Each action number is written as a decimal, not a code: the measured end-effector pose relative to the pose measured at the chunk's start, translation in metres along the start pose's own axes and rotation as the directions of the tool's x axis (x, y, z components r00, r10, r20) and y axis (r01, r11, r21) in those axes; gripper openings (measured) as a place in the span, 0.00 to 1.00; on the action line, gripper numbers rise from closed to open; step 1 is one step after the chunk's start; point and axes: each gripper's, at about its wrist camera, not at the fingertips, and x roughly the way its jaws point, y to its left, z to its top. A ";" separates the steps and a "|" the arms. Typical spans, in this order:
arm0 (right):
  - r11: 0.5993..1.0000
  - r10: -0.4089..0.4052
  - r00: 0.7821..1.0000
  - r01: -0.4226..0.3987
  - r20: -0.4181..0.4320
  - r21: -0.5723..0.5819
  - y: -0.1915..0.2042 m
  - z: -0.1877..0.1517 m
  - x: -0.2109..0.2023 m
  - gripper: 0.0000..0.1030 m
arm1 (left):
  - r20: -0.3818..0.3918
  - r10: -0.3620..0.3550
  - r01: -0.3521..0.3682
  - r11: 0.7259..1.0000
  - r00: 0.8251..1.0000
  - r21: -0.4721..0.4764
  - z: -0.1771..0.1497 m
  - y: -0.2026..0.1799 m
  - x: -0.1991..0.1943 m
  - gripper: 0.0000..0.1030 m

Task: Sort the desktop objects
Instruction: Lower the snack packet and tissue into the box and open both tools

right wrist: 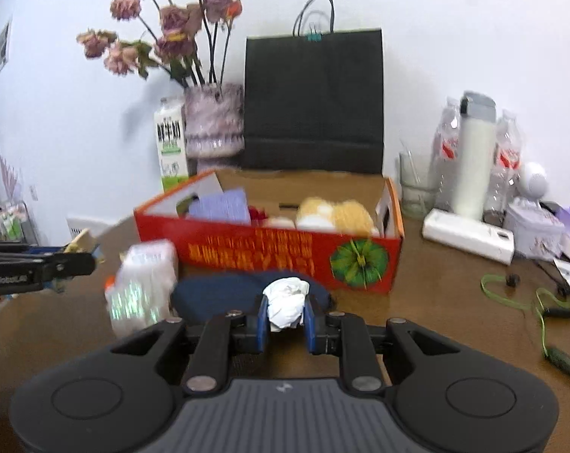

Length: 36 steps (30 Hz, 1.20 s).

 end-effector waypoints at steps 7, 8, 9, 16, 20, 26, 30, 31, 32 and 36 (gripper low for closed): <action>0.996 -0.056 0.993 0.049 0.105 0.068 -0.009 0.056 0.028 0.18 | 0.105 0.007 0.006 0.993 0.994 -0.122 0.059 -0.006 0.033 0.26; 0.994 -0.063 0.992 0.053 0.112 0.092 -0.013 0.061 0.035 0.18 | 0.112 0.011 0.005 0.989 0.994 -0.147 0.062 -0.004 0.039 0.26; 0.992 -0.073 0.991 0.060 0.111 0.113 -0.016 0.064 0.044 0.18 | 0.112 0.011 0.009 0.985 0.994 -0.172 0.064 -0.003 0.047 0.27; 0.986 -0.106 0.994 0.101 0.027 0.134 -0.033 0.068 0.096 0.18 | 0.027 0.008 -0.003 0.983 1.000 -0.183 0.072 0.003 0.106 0.27; 0.980 -0.130 0.992 0.128 0.004 0.151 -0.045 0.071 0.115 0.18 | 0.003 0.020 -0.019 0.984 1.000 -0.178 0.074 0.010 0.129 0.27; 0.976 -0.147 0.988 0.154 -0.050 0.155 -0.054 0.065 0.136 0.18 | -0.060 0.038 -0.048 0.985 0.997 -0.167 0.068 0.017 0.153 0.28; 0.976 -0.150 0.986 0.159 -0.065 0.149 -0.054 0.061 0.139 0.19 | -0.085 0.041 -0.054 0.985 0.996 -0.166 0.065 0.019 0.158 0.31; 0.976 -0.152 0.986 0.160 -0.065 0.147 -0.053 0.061 0.139 0.19 | -0.088 0.040 -0.054 0.985 0.995 -0.166 0.064 0.019 0.159 0.35; 0.976 -0.155 0.986 0.163 -0.065 0.145 -0.053 0.061 0.139 0.22 | -0.091 0.038 -0.053 0.985 0.995 -0.164 0.063 0.019 0.159 0.45; 0.969 -0.175 0.983 0.182 -0.054 0.166 -0.055 0.063 0.136 0.72 | -0.089 0.050 -0.065 0.982 0.995 -0.175 0.062 0.018 0.159 1.00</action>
